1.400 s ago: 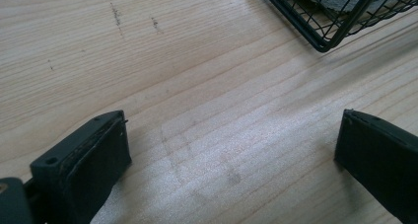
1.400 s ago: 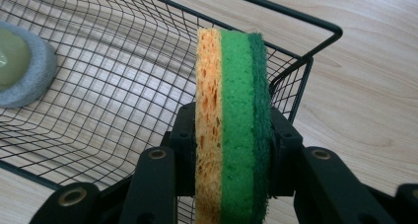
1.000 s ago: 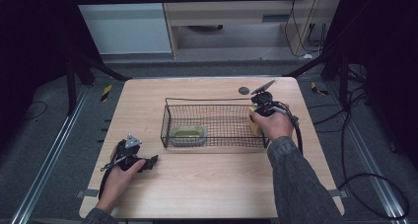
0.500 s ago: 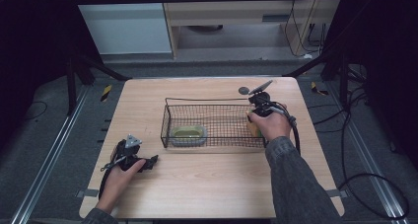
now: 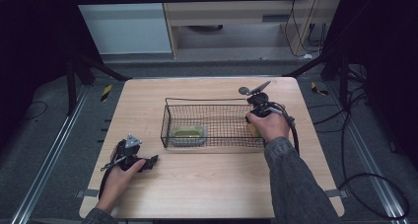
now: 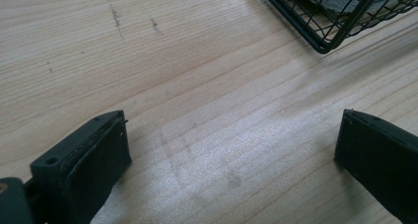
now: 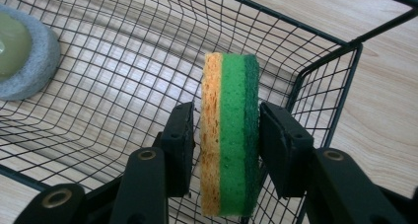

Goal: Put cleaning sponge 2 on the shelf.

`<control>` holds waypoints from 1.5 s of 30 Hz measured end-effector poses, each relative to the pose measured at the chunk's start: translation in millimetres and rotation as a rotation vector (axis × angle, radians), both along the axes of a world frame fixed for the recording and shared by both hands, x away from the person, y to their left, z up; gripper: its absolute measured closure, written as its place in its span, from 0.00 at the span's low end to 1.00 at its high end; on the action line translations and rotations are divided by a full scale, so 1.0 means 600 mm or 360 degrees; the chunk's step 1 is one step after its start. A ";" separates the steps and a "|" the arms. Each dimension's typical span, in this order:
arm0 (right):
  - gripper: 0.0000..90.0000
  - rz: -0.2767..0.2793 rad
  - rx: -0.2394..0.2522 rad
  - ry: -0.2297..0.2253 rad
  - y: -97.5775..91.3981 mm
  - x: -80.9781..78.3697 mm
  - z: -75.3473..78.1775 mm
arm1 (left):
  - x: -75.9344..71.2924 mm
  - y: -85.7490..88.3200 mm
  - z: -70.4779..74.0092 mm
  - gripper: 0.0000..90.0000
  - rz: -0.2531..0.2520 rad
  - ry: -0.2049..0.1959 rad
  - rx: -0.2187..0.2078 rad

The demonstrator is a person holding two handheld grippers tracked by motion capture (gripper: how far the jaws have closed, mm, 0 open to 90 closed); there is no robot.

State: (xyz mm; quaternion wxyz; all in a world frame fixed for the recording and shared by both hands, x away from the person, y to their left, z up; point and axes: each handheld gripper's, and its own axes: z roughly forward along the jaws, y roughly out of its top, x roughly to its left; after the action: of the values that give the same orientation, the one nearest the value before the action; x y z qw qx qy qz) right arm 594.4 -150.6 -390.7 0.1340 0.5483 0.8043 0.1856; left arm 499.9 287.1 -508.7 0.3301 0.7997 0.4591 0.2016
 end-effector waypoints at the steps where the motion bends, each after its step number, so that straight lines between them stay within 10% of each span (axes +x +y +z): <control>1: 0.64 0.0000 -0.0001 -0.0004 0.001 -0.001 0.000 | 0.000 0.000 0.000 0.00 0.0000 0.0000 0.0000; 45: 0.46 0.0097 0.0022 0.0004 0.042 -0.014 0.001 | 0.001 0.000 0.000 0.00 -0.0004 0.0002 0.0005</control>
State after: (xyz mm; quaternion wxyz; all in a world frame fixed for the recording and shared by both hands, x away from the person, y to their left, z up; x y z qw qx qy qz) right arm 586.0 -125.5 -389.8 0.1235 0.5248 0.8195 0.1945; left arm 500.7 287.1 -508.5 0.3289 0.8010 0.4578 0.2014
